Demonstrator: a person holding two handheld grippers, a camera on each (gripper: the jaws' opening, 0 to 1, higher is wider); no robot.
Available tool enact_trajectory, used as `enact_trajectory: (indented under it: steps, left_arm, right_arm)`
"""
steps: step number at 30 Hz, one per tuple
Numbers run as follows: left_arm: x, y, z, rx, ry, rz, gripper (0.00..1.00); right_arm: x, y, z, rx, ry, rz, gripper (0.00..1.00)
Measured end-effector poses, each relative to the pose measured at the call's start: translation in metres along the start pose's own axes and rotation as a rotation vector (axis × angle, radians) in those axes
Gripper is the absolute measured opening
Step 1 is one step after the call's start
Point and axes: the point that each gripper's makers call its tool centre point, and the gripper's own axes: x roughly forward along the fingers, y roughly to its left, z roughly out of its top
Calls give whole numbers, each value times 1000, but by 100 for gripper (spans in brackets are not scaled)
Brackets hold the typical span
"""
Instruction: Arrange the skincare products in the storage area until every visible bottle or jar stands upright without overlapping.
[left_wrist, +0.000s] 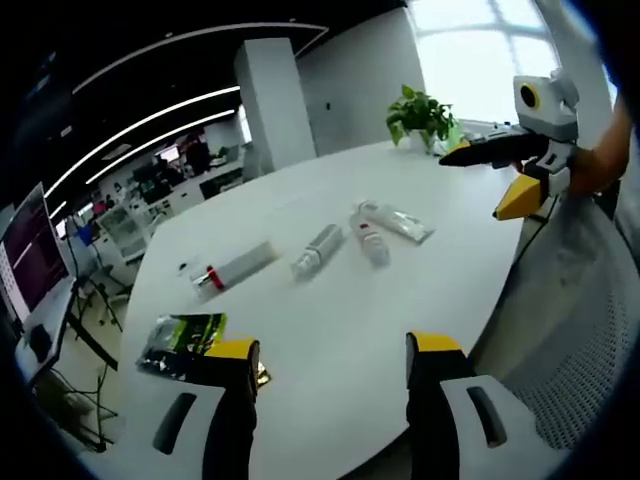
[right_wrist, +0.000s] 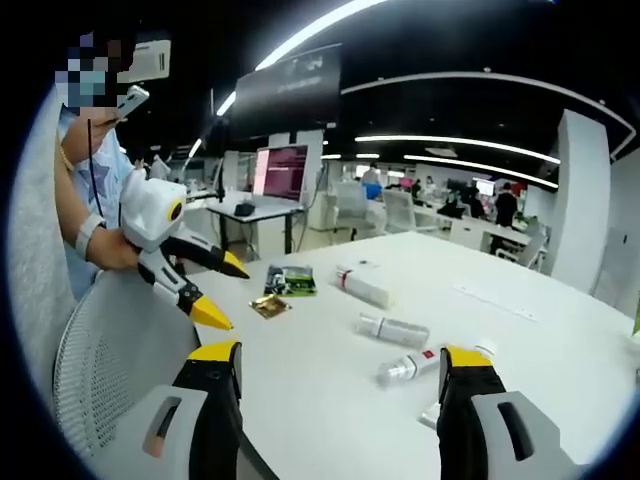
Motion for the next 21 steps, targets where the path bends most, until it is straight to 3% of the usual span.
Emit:
enact_trajectory:
  steps: [4,21]
  left_arm:
    - [-1,-1,5,-15,-21,-3,53]
    - [0,-6,2,-39,-6,-32,45]
  right_arm:
    - [0,-2,-1,16,1,-3,81]
    - [0,-5,2,45,-7,-4,82]
